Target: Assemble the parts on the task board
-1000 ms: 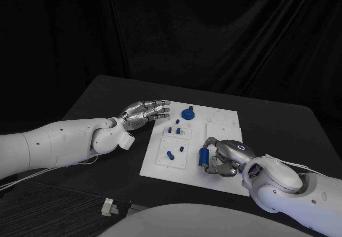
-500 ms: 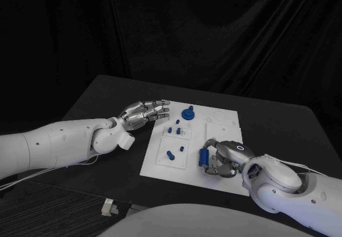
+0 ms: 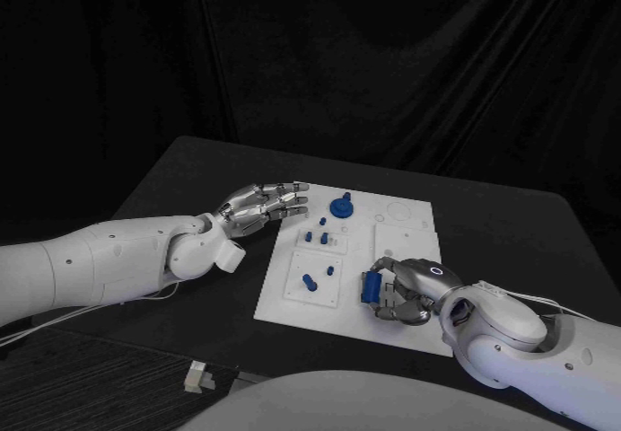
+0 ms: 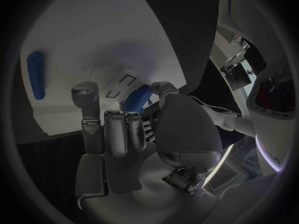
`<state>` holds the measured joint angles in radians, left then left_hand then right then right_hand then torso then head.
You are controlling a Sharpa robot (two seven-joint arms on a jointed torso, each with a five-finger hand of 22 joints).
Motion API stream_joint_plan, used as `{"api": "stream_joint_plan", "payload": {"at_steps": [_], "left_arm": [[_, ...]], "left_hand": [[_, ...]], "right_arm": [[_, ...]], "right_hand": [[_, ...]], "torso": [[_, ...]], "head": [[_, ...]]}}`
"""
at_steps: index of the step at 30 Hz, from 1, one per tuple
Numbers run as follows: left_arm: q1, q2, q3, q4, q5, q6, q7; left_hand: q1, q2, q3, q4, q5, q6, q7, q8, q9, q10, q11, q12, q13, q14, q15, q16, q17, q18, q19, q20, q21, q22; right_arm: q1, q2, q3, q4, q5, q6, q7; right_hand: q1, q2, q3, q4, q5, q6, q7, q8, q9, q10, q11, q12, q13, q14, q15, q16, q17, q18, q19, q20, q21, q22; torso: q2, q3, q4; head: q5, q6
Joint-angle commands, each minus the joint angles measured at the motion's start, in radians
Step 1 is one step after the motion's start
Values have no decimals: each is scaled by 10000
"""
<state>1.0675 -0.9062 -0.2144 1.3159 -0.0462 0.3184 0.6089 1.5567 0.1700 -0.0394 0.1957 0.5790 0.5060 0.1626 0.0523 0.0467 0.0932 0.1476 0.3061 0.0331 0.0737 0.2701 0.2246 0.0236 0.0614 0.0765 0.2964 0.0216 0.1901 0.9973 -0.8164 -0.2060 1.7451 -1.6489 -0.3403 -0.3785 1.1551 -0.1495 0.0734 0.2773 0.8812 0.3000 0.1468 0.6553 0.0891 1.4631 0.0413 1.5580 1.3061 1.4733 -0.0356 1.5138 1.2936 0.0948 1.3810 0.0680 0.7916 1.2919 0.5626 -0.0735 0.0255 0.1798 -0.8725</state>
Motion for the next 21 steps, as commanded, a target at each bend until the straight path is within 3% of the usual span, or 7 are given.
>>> {"api": "stream_joint_plan", "payload": {"at_steps": [1, 5, 6, 9, 12, 14, 21], "left_arm": [[-14, 23, 10, 1, 16, 115, 105], [-15, 27, 10, -3, 16, 118, 95], [-15, 27, 10, -4, 16, 118, 90], [-16, 28, 10, -7, 16, 116, 75], [-17, 29, 10, -8, 16, 115, 62], [-18, 28, 10, -8, 16, 115, 55], [-20, 34, 10, -18, 16, 118, 36]], "left_hand": [[65, -59, 177, -32, 177, 114, 141, 177, 66, -35, 128, 221, 99, 1, 82, 122, 121, 102, 93, -12, 84, -21], [64, -62, 185, -36, 177, 97, 143, 175, 65, -37, 129, 217, 98, 1, 82, 124, 121, 101, 88, -12, 82, -34], [64, -62, 185, -36, 177, 97, 143, 175, 65, -37, 129, 217, 98, 1, 82, 124, 121, 101, 88, -12, 82, -34], [64, -62, 185, -36, 177, 97, 143, 175, 65, -37, 129, 217, 98, 1, 82, 124, 121, 101, 88, -12, 82, -34], [64, -62, 185, -36, 177, 97, 143, 175, 65, -37, 129, 217, 98, 1, 82, 124, 121, 101, 88, -12, 82, -34], [64, -62, 185, -36, 177, 97, 143, 175, 65, -37, 129, 217, 98, 1, 82, 124, 121, 101, 88, -12, 82, -34], [64, -62, 185, -36, 177, 97, 143, 175, 65, -37, 129, 217, 98, 1, 82, 124, 121, 101, 88, -12, 82, -34]], "right_arm": [[-27, -10, -2, 9, -5, 165, -279], [-27, -17, -2, 19, -5, 166, -260], [-27, -20, -2, 23, -5, 169, -254], [-27, -29, -2, 38, -5, 152, -235], [-27, -48, -2, 65, -5, 57, -187], [-27, -72, -2, 96, -5, -104, -113], [-28, -150, -2, 192, -5, -572, 77]], "right_hand": [[7, 291, 70, 48, -706, -247, 27, -468, -229, 1032, 0, 83, 2596, 588, 49, -220, 1300, 387, 47, 57, -262, 986], [136, 326, -241, 38, -1867, -548, 2, -839, -270, 1007, -21, 58, 2566, 572, 35, -246, 1252, 398, 36, 48, -374, 971], [194, 334, -426, 44, -2480, -652, -7, -949, -273, 999, -27, 50, 2557, 566, 33, -256, 1233, 401, 35, 41, -407, 969], [221, 359, -524, 58, -2679, -724, -23, -1031, -281, 985, -34, 36, 2541, 558, 26, -270, 1209, 408, 25, 40, -466, 958], [319, 371, -792, 86, -3313, -912, -61, -1184, -291, 958, -58, 9, 2509, 546, 7, -291, 1173, 415, 20, 26, -526, 952], [410, 360, -971, 97, -3720, -912, -76, -1099, -272, 954, -75, 5, 2505, 549, -5, -285, 1183, 413, 28, 16, -537, 955], [776, 356, -1068, 49, -3652, -786, -108, -794, -228, 958, -103, 9, 2508, 564, -31, -262, 1222, 406, 61, -4, -505, 971]], "torso": [[0, -1, -1], [-3, -2, -4], [-4, -1, -3], [0, -1, -2], [1, -2, -1], [3, -1, 1], [-3, 0, -2]], "head": [[-4, -2], [0, -2], [4, -2], [-4, -2], [5, -2], [3, -2], [-7, -2]]}}
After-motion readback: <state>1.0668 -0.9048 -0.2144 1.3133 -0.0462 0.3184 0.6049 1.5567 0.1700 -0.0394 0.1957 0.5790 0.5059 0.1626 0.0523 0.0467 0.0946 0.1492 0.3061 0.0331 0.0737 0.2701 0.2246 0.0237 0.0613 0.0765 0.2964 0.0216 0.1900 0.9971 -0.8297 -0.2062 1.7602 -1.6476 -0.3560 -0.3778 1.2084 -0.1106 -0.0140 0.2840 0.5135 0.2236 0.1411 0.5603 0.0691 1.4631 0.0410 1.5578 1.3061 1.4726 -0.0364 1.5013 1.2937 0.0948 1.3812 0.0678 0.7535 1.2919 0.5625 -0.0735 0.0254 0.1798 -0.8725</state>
